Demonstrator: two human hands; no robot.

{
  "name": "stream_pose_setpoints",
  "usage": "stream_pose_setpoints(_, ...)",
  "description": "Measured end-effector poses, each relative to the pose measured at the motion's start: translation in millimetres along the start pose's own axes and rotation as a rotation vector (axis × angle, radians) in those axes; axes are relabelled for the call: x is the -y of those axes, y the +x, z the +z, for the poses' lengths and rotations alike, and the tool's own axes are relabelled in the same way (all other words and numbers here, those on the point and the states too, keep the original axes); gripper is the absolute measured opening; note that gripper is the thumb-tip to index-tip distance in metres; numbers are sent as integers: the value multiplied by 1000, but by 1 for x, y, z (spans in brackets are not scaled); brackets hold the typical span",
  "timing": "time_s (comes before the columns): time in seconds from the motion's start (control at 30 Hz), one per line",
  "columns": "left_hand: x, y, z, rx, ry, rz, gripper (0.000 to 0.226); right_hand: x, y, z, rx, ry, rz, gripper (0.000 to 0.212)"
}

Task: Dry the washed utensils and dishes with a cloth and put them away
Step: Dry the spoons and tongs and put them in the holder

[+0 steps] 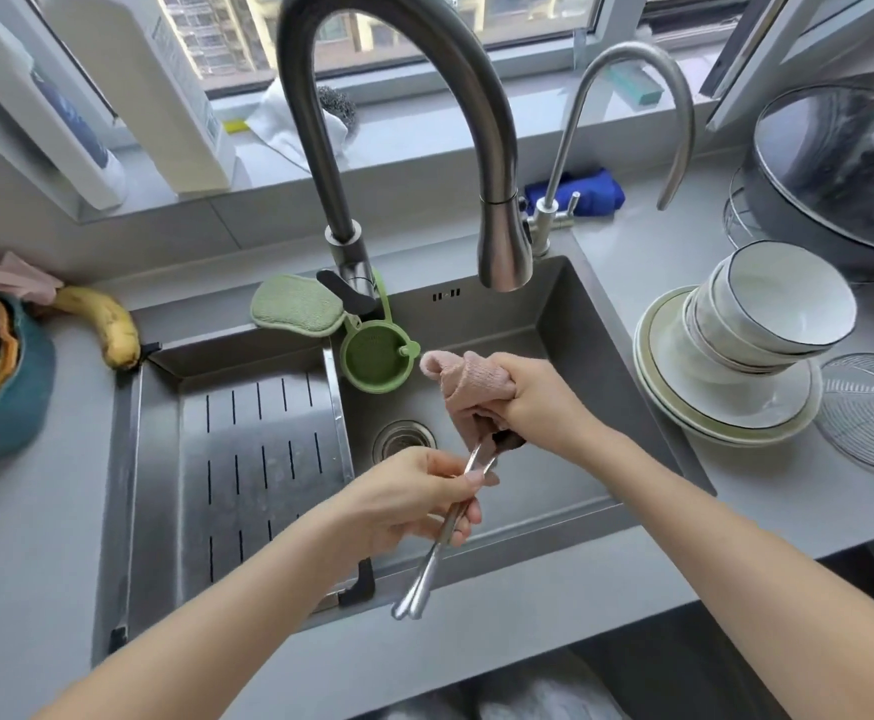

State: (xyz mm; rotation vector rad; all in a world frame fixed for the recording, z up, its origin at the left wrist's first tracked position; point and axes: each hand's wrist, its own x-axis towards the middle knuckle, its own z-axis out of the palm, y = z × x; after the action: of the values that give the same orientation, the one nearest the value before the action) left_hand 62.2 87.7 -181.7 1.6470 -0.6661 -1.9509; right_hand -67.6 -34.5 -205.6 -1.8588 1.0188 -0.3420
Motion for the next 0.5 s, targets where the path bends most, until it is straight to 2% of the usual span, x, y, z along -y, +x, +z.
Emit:
stream_pose_setpoints(0.07, -4, 0, -4, 51, -67, -23, 17, 8, 7, 0, 24, 39, -24, 8)
stream_pose_setpoints(0.1, -5, 0, -6, 15, -124, -12, 13, 11, 10, -3, -32, 145, 10, 6)
stream_pose_setpoints(0.2, -7, 1, -12, -164, -359, 47, 12, 14, 6, -20, -348, 589, 182, 11)
stream_pose_setpoints(0.23, -6, 2, -14, -220, -426, 78, 14, 11, 0, -24, -363, 701, 247, 13)
stream_pose_setpoints(0.33, -6, 6, -15, -327, -489, 180, 16, 15, -22, -8, -97, 818, 460, 27)
stream_pose_setpoints(0.4, -7, 5, -6, -340, -351, 232, 16, 27, -28, 14, 69, 769, 497, 32)
stream_pose_setpoints(0.43, -7, 3, 0, -349, -263, 257, 15, 35, -29, 22, 100, 745, 479, 32)
stream_pose_setpoints(0.5, -7, 1, 9, -393, -144, 280, 17, 46, -28, 33, 42, 725, 464, 26)
